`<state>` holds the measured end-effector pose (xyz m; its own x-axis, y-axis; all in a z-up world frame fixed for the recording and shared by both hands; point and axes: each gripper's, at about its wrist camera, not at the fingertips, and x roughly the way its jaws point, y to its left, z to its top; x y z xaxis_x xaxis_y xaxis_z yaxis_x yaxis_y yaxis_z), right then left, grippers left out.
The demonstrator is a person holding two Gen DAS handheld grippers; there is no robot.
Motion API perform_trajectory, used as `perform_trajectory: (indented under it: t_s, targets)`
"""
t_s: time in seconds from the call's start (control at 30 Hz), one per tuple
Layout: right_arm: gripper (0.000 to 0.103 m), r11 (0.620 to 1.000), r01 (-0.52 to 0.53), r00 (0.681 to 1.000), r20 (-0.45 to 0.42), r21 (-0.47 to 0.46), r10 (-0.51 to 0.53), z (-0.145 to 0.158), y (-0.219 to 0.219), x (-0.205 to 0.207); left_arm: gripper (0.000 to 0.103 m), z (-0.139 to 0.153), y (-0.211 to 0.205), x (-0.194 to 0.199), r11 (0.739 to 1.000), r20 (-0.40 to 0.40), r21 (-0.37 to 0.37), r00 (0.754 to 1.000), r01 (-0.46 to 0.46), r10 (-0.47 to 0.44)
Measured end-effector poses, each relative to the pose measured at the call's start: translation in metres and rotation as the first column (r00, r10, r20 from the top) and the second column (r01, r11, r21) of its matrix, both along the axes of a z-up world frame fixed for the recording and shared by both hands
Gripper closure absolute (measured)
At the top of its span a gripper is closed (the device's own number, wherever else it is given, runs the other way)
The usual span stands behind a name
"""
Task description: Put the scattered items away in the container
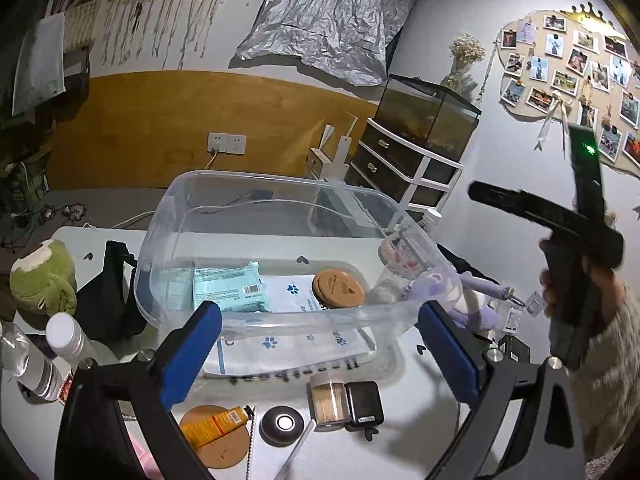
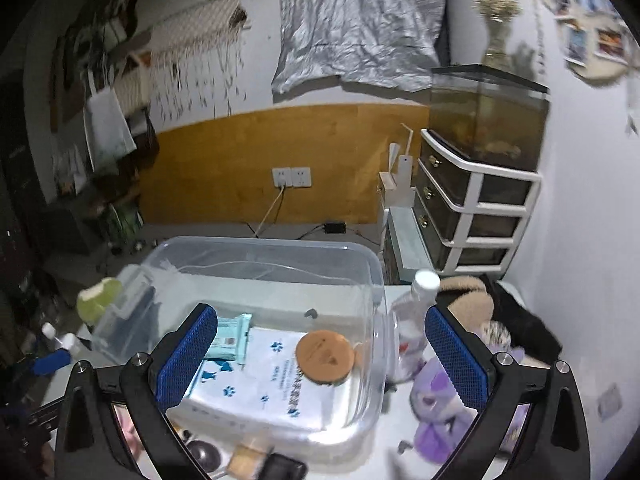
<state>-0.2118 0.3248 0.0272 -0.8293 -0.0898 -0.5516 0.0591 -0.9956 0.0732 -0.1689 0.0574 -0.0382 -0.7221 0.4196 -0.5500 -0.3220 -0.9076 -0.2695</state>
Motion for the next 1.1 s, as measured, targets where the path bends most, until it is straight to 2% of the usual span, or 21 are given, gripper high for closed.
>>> perform_trajectory:
  t_s: [0.2,0.5,0.67,1.1]
  targets:
    - [0.000,0.999,0.029,0.999,-0.029,-0.019,-0.029,-0.017,0.001,0.046,0.004,0.005,0.006,0.013,1.000,-0.004,-0.031,1.000,0.002,-0.002]
    - [0.000,0.995,0.060,0.997,-0.037,-0.078,-0.063,-0.038,0.007,0.089,0.003,0.007,0.012,0.030,0.997,-0.014,-0.074,1.000,-0.025,0.024]
    - [0.000,0.995,0.067,0.997,-0.034,-0.074,-0.069,-0.045,0.008,0.106,0.000,0.004,0.014,0.041,0.990,-0.033,-0.117,0.997,-0.076,0.073]
    - [0.000,0.999,0.033,0.999,-0.014,-0.041,-0.034,-0.060,0.000,0.127,0.000,-0.009,0.007,0.056,0.967,-0.039,-0.183,0.984,-0.176,0.172]
